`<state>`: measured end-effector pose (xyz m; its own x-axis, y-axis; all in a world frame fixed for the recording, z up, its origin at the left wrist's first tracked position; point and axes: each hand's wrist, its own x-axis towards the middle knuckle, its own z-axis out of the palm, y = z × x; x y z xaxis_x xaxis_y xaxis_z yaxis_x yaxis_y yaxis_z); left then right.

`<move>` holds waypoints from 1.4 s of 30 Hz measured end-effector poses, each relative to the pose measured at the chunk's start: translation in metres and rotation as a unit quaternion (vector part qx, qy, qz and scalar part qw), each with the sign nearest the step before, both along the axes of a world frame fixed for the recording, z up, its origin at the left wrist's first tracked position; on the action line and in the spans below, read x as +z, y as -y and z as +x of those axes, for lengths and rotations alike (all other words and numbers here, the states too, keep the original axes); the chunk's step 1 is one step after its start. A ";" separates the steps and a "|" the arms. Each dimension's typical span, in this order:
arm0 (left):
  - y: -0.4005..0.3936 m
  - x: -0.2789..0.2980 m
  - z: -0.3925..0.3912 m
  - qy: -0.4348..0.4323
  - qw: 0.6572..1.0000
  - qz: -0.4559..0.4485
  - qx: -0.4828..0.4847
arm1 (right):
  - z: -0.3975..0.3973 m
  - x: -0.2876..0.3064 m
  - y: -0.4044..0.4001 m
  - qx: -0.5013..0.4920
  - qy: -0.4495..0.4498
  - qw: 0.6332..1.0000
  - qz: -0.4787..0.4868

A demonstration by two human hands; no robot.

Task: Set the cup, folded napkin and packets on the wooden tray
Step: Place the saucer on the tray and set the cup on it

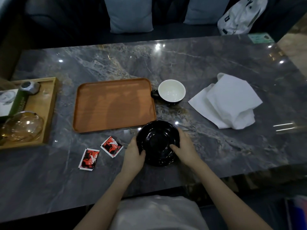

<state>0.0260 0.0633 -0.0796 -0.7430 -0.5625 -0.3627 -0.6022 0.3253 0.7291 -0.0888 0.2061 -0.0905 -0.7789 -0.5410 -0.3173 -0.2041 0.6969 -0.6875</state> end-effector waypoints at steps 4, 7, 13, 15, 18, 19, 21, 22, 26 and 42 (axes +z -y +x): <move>0.017 -0.009 -0.004 0.035 0.993 0.093 0.059 | -0.013 0.008 0.005 -0.060 0.034 0.998 -0.010; 0.032 -0.004 -0.008 0.049 0.988 0.139 0.051 | -0.023 0.013 0.008 -0.101 0.097 0.990 0.003; 0.055 0.024 -0.017 0.027 0.969 0.244 -0.014 | -0.044 0.036 0.014 -0.061 0.141 0.987 0.037; 0.069 0.034 -0.019 0.018 0.967 0.254 -0.022 | -0.048 0.048 0.022 -0.050 0.130 0.990 0.036; 0.090 0.050 -0.023 0.016 0.975 0.216 -0.041 | -0.053 0.065 0.040 -0.030 0.107 0.994 0.018; 0.096 0.056 -0.023 0.018 0.978 0.205 -0.046 | -0.055 0.068 0.047 -0.029 0.097 0.995 0.008; 0.106 0.065 -0.025 0.021 0.981 0.187 -0.042 | -0.058 0.077 0.059 -0.025 0.069 0.997 -0.002; 0.114 0.068 -0.025 0.021 0.984 0.174 -0.031 | -0.059 0.082 0.068 -0.022 0.063 0.998 -0.007; 0.147 0.076 -0.022 0.003 0.993 0.114 0.015 | -0.061 0.092 0.106 -0.021 0.074 0.996 -0.054; 0.229 0.039 -0.007 -0.023 0.969 -0.058 0.241 | -0.046 0.037 0.248 -0.022 0.157 0.983 -0.094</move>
<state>0.0191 -0.1656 -0.0411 -0.3983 -0.8827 -0.2495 -0.6728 0.0963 0.7335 -0.1349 -0.0414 -0.0533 -0.6826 -0.5807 -0.4436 0.0661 0.5556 -0.8288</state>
